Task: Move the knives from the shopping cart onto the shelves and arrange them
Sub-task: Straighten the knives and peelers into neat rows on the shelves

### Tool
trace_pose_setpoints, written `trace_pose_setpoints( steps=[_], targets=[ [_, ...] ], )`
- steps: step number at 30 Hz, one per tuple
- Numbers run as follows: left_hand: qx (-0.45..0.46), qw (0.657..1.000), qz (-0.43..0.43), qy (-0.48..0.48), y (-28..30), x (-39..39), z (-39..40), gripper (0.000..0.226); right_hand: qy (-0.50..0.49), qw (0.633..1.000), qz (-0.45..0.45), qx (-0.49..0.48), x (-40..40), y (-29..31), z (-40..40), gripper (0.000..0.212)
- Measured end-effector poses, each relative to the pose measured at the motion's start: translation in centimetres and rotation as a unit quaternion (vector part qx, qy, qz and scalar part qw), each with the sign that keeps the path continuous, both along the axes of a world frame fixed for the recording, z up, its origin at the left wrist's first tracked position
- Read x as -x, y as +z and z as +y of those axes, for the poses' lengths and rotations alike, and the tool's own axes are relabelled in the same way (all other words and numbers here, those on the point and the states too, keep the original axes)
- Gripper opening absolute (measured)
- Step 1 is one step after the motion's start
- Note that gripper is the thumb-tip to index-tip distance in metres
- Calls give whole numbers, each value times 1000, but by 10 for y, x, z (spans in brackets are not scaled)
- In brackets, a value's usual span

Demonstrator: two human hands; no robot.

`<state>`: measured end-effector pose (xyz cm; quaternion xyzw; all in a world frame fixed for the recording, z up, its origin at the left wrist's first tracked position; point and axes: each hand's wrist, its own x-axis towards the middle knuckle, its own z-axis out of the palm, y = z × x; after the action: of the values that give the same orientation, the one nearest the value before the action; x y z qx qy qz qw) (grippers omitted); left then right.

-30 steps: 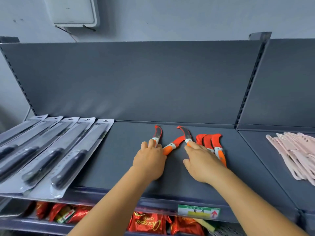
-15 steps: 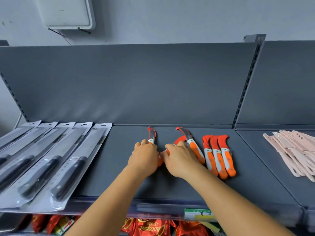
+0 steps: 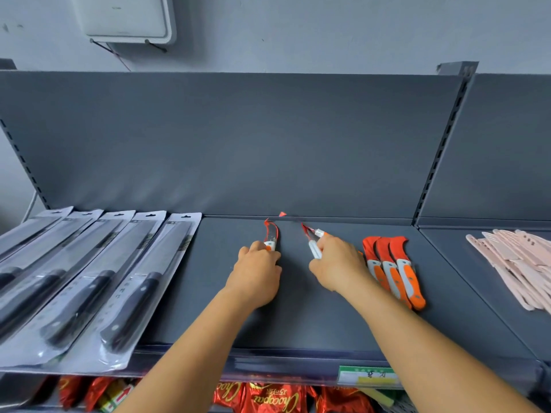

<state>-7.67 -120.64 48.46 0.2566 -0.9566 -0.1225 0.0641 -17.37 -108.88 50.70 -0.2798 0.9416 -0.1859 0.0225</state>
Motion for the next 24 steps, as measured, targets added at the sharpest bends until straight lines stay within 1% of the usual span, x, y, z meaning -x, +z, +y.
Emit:
trace_pose_setpoints(
  steps=[1, 2, 3, 4, 6, 8, 10, 12, 14, 18, 19, 22, 24],
  targets=[
    [-1, 1000, 3, -1, 0, 0, 0, 26, -8, 999, -31, 40, 3, 0, 0, 24],
    [-1, 1000, 5, -2, 0, 0, -1, 25, -15, 991, -89, 94, 6, -2, -1, 21],
    [-3, 1000, 6, -2, 0, 0, -1, 24, -23, 977, -150, 150, 8, -4, -4, 17],
    [-5, 1000, 7, -1, 0, 0, -1, 24, -30, 960, -200, 196, 10, -8, -7, 19],
    [-8, 1000, 9, -2, 0, 1, -1, 24, -38, 936, -251, 244, 15, -22, -18, 24],
    [-11, 1000, 10, -2, 1, 1, -2, 26, -43, 923, -271, 270, 16, -32, -30, 26],
    [-11, 1000, 10, -2, 0, 1, -1, 28, -47, 922, -267, 278, 10, -31, -39, 26],
    [-16, 1000, 18, -2, 0, -1, -1, 32, -43, 932, -246, 263, 3, -25, -41, 24],
    [-16, 999, 32, -4, -1, -2, -2, 35, -27, 951, -214, 221, 2, -23, -41, 27],
    [23, 998, 47, -26, -5, -5, -2, 36, 9, 990, -109, 93, 0, -22, -41, 33],
    [25, 998, 48, -28, -6, -5, -2, 38, 15, 994, -87, 69, 0, -23, -43, 34],
    [17, 998, 58, -28, -6, -5, -1, 41, 40, 996, -73, 37, -3, -21, -44, 28],
    [26, 997, 67, -38, -6, -5, -1, 43, 56, 996, -58, 23, -2, -17, -39, 32]
  ],
)
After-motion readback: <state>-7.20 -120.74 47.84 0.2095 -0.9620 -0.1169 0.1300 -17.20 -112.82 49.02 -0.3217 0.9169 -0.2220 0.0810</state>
